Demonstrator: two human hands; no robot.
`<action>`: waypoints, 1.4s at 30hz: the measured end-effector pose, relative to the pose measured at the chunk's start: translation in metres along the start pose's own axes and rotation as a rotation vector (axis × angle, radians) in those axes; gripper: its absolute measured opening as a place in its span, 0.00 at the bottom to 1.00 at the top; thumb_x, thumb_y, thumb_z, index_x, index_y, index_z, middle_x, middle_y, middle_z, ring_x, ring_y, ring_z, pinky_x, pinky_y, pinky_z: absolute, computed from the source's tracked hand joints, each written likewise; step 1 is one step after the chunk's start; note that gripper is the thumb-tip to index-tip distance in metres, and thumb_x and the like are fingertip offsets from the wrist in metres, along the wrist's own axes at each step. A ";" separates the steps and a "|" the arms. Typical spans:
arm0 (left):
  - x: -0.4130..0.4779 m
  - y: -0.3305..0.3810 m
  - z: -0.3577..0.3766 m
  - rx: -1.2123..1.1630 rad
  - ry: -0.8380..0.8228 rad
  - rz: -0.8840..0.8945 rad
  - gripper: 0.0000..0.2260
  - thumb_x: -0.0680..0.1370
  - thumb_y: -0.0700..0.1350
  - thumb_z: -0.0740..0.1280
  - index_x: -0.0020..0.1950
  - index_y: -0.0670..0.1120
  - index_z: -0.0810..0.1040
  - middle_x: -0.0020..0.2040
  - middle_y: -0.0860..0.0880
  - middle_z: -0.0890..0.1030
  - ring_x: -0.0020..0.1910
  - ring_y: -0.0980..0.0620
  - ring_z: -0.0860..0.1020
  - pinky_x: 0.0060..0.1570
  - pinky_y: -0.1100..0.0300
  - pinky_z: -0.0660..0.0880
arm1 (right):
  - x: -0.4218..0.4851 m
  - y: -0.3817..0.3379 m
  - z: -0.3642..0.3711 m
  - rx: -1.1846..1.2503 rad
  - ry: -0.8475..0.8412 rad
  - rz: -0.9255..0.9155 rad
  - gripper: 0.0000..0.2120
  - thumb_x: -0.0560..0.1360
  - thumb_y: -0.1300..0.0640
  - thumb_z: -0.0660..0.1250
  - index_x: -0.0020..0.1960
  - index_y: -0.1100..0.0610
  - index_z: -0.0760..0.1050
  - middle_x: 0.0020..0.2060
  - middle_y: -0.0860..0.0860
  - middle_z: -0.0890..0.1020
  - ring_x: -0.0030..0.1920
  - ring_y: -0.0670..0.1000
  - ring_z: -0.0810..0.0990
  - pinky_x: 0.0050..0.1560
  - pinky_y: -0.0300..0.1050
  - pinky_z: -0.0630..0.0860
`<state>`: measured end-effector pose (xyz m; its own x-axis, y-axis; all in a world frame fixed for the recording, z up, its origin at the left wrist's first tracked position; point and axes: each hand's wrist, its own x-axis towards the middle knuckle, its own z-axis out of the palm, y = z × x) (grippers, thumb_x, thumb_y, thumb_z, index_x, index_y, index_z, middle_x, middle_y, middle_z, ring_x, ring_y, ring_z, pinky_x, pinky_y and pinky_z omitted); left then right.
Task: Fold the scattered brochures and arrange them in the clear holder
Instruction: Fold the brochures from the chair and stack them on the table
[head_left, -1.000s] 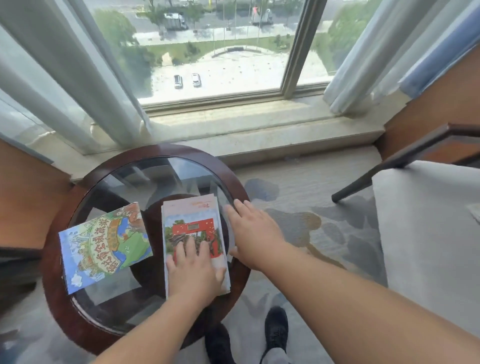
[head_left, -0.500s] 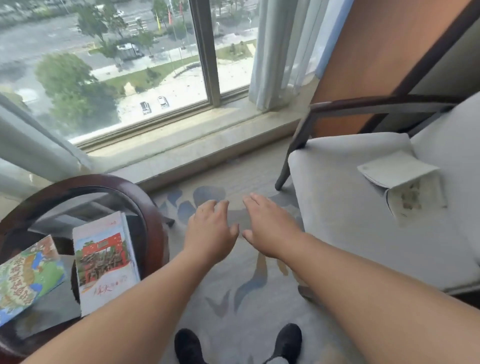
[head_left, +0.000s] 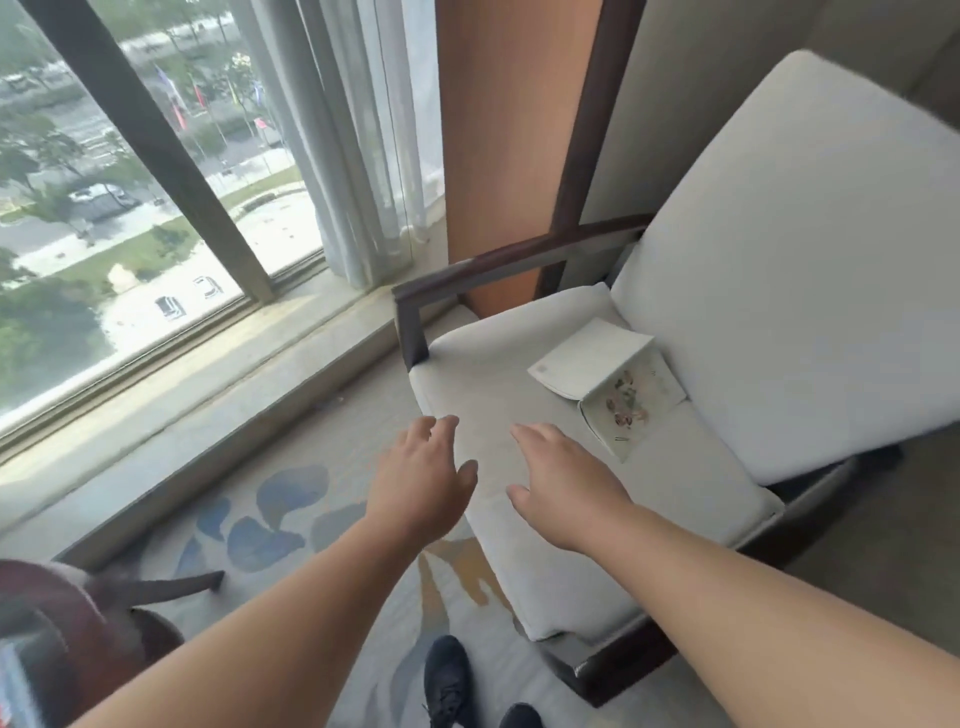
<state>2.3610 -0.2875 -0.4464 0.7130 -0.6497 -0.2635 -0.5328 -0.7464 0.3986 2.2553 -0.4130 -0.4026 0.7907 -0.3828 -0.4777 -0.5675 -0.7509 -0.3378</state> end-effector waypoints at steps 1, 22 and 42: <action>0.009 0.009 0.005 -0.001 -0.015 0.019 0.25 0.79 0.54 0.60 0.74 0.49 0.62 0.72 0.47 0.67 0.67 0.45 0.68 0.62 0.52 0.68 | 0.002 0.009 -0.003 0.006 0.008 0.028 0.26 0.79 0.51 0.61 0.74 0.54 0.59 0.73 0.51 0.64 0.70 0.54 0.67 0.63 0.53 0.71; 0.144 0.146 0.164 0.128 -0.241 0.153 0.24 0.78 0.55 0.60 0.73 0.49 0.62 0.69 0.47 0.69 0.67 0.46 0.67 0.64 0.52 0.65 | 0.089 0.214 0.001 0.208 -0.019 0.200 0.28 0.79 0.51 0.62 0.76 0.53 0.57 0.75 0.50 0.61 0.72 0.54 0.66 0.65 0.52 0.70; 0.291 0.181 0.249 0.312 -0.125 -0.035 0.13 0.79 0.53 0.63 0.60 0.51 0.68 0.48 0.47 0.76 0.47 0.45 0.72 0.35 0.53 0.67 | 0.136 0.316 0.019 0.342 -0.026 0.220 0.27 0.79 0.52 0.60 0.76 0.51 0.58 0.71 0.51 0.66 0.67 0.55 0.70 0.59 0.49 0.70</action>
<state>2.3580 -0.6475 -0.6699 0.6827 -0.6208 -0.3855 -0.6361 -0.7645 0.1046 2.1791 -0.6925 -0.5904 0.6381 -0.4978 -0.5874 -0.7698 -0.4285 -0.4731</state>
